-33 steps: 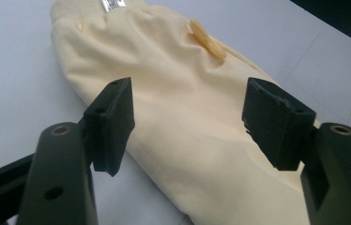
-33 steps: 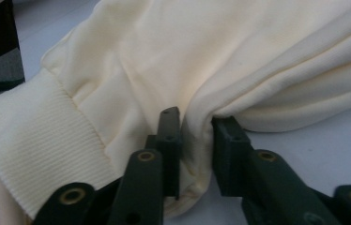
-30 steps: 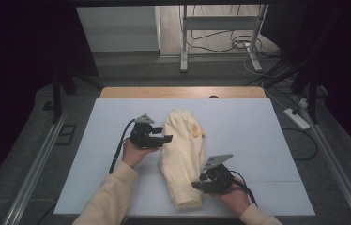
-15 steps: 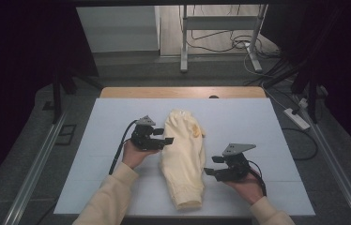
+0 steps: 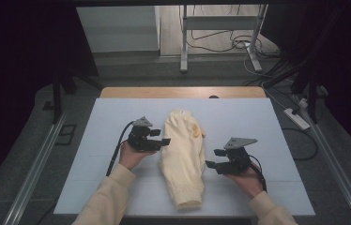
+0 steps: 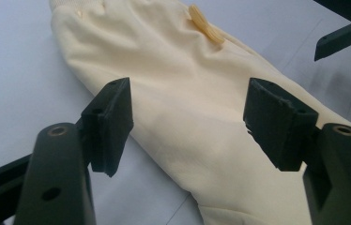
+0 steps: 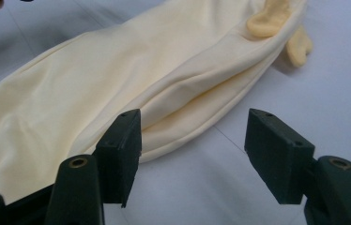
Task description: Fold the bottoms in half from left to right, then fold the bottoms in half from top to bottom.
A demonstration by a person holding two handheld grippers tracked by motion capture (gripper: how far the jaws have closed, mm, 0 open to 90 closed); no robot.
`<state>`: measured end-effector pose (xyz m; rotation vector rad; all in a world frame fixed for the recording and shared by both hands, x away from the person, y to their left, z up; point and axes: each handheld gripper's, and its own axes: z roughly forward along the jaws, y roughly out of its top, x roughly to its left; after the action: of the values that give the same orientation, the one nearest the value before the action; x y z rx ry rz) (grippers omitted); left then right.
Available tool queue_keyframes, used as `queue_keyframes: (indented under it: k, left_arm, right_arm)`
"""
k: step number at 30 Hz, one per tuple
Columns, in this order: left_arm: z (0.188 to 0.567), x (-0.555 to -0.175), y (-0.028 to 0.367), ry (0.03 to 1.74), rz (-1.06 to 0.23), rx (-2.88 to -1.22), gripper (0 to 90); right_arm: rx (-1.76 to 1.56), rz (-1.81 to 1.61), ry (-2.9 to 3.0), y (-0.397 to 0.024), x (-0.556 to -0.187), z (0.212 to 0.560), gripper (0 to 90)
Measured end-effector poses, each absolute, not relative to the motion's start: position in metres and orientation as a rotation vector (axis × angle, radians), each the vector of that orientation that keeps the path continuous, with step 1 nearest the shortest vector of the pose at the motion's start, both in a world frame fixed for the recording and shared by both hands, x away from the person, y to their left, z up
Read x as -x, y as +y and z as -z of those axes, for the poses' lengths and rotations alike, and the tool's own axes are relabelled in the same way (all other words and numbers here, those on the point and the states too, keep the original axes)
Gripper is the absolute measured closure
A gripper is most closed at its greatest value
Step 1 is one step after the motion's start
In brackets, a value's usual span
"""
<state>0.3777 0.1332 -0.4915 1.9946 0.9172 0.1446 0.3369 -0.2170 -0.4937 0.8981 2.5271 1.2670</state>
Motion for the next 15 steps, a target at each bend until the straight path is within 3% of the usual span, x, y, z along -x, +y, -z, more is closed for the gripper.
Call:
queue_keyframes:
  k: [15]
  left_arm:
    - [0.493, -0.381, 0.135, 0.929, -0.147, -1.998, 33.4]
  right_arm:
    - [-0.914, -1.254, 2.509, -0.215, -0.348, 0.492, 36.8]
